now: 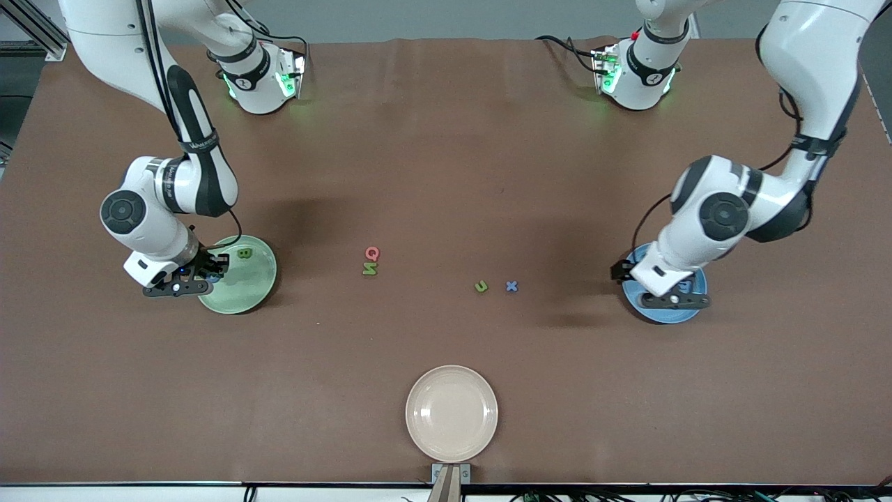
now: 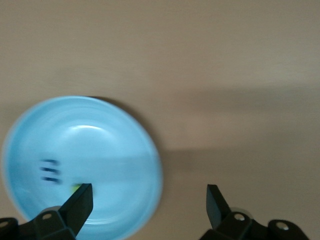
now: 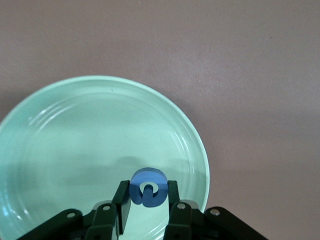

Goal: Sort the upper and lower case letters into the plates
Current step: 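Open both grippers to drop the E and the C onto the plates, then reach the left gripper to the x while the right gripper reaches the Q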

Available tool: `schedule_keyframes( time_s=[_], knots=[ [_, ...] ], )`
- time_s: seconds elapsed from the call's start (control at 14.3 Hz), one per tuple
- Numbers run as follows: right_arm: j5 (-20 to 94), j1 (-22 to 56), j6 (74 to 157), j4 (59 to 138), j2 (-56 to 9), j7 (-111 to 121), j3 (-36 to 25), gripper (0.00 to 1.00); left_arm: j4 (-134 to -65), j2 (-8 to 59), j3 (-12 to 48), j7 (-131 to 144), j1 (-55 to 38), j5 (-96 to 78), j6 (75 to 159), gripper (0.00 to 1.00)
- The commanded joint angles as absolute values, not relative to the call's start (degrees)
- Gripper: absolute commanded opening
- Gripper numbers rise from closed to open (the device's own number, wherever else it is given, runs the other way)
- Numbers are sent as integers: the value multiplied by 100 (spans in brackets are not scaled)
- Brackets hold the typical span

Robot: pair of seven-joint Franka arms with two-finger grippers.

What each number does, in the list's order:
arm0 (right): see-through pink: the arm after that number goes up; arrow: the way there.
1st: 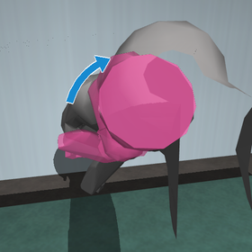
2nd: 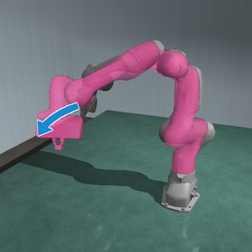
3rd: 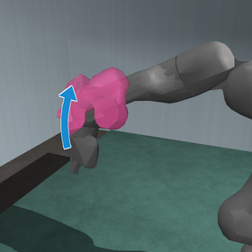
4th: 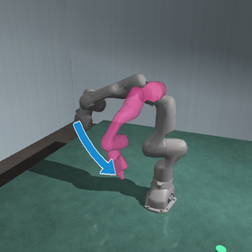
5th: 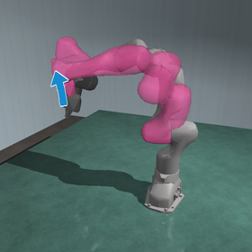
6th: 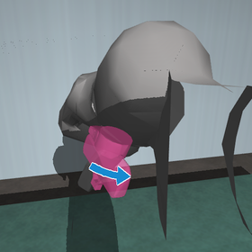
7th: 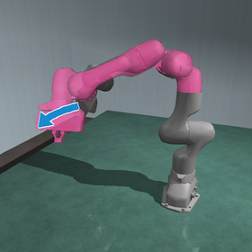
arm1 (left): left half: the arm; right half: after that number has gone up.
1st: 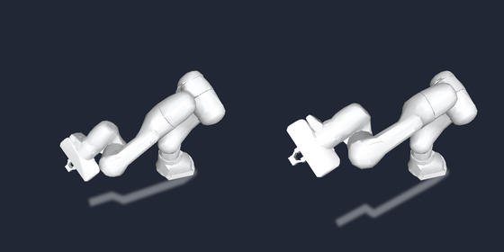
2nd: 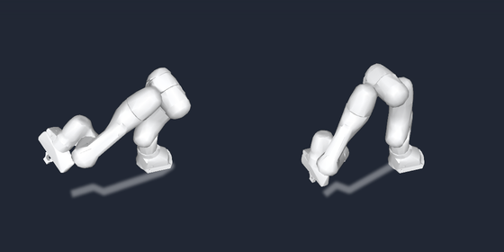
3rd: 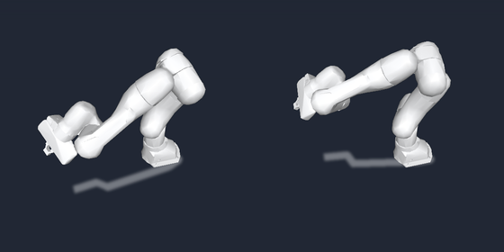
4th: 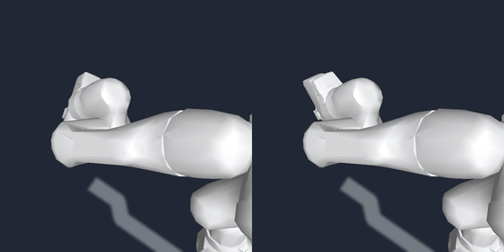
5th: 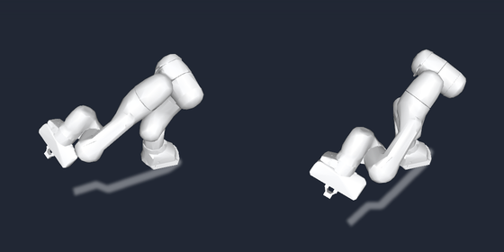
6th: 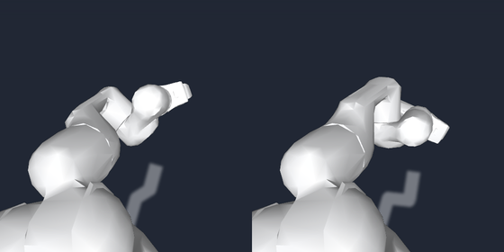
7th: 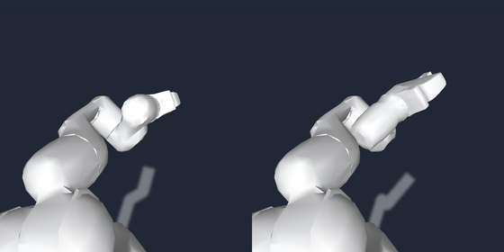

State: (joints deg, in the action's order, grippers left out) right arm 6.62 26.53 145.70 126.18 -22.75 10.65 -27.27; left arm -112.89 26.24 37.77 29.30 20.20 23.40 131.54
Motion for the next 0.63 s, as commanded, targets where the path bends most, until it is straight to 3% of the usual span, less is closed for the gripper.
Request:
schedule_keyframes(
  time_s=[0.0, 0.14, 0.21, 0.28, 0.35, 0.42, 0.56],
  knots=[
    [800, 2505, 14651, 12656, -2364, 1116, -2637, 1, -10864, 3066, 3771, 4030, 1330, 2434, 13052, 100],
    [817, 2505, 14643, 12665, -2417, 1107, -2628, 2, -10540, 3400, 3753, 4489, 916, 2548, 13060, 100],
    [817, 2514, 14608, 12665, -2417, 1107, -2628, 8, -10381, 3558, 3753, 4604, 766, 2697, 13061, 100],
    [817, 2514, 14590, 12656, -2417, 1099, -2628, 26, -10223, 3716, 3753, 4649, 634, 2803, 13061, 100],
    [817, 2514, 14599, 12656, -2417, 1099, -2628, 72, -10048, 3892, 3753, 4658, 485, 2882, 13061, 100],
    [817, 2514, 14590, 12656, -2417, 1099, -2628, 100, -9907, 4015, 3744, 4650, 362, 2883, 13061, 100],
    [817, 2531, 14555, 12630, -2408, 1081, -2628, 100, -9617, 4262, 3639, 4650, 89, 2874, 13061, 100]
  ],
)
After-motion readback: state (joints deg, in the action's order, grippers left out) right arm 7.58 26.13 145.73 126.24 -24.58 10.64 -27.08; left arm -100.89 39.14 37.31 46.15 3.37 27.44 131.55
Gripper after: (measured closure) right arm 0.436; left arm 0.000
